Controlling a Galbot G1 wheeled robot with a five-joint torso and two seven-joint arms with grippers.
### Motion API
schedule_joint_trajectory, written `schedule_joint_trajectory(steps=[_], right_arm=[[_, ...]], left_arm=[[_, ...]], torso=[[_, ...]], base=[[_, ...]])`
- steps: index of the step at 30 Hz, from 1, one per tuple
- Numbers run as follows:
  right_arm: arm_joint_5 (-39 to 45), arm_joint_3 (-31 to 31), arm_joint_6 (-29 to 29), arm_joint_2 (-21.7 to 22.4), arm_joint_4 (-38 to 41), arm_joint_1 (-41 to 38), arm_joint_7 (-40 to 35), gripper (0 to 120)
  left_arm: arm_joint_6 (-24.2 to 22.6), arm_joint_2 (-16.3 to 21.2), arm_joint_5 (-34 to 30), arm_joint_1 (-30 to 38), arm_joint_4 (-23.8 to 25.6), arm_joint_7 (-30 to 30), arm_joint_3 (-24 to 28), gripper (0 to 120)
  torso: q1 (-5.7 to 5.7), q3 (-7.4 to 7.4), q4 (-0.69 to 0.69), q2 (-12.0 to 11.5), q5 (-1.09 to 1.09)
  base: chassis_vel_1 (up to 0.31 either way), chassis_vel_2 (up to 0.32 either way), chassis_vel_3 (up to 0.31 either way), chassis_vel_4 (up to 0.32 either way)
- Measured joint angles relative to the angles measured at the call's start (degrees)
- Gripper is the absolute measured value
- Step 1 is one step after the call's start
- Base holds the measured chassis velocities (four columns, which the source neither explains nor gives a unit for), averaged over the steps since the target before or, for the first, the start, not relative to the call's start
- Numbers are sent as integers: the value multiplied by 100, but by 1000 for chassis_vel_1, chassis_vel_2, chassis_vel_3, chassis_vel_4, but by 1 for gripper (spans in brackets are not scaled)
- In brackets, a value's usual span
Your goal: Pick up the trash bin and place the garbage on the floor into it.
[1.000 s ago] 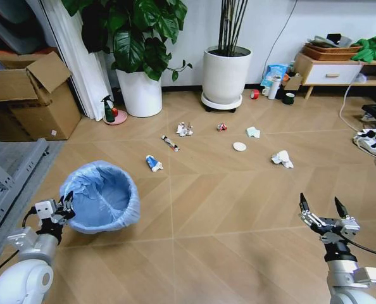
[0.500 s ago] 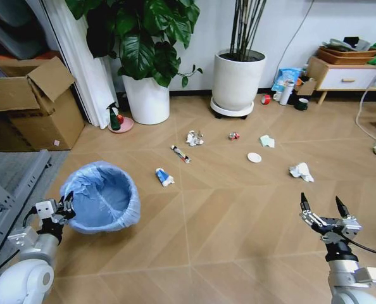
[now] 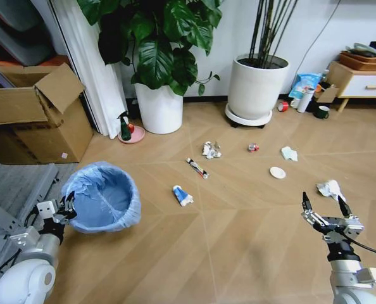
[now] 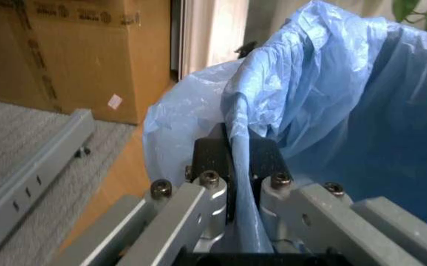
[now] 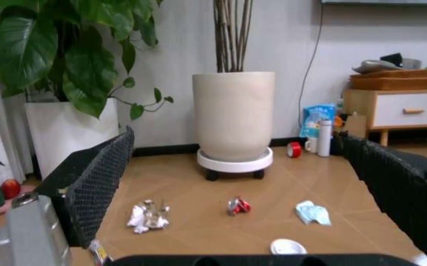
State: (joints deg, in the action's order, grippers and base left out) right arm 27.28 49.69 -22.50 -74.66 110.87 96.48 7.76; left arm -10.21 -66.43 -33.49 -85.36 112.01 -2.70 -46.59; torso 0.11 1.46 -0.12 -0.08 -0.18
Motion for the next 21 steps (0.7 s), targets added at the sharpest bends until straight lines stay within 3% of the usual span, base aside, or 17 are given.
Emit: schedule_joint_trajectory(steps=[21], right_arm=[[-48, -23, -477, 9, -166, -139, 120, 100]], left_arm=[[20, -141, 114, -17, 44, 4, -4, 0]], torso=[[0, 0, 0, 0, 0]], base=[[-70, 332, 74, -331]])
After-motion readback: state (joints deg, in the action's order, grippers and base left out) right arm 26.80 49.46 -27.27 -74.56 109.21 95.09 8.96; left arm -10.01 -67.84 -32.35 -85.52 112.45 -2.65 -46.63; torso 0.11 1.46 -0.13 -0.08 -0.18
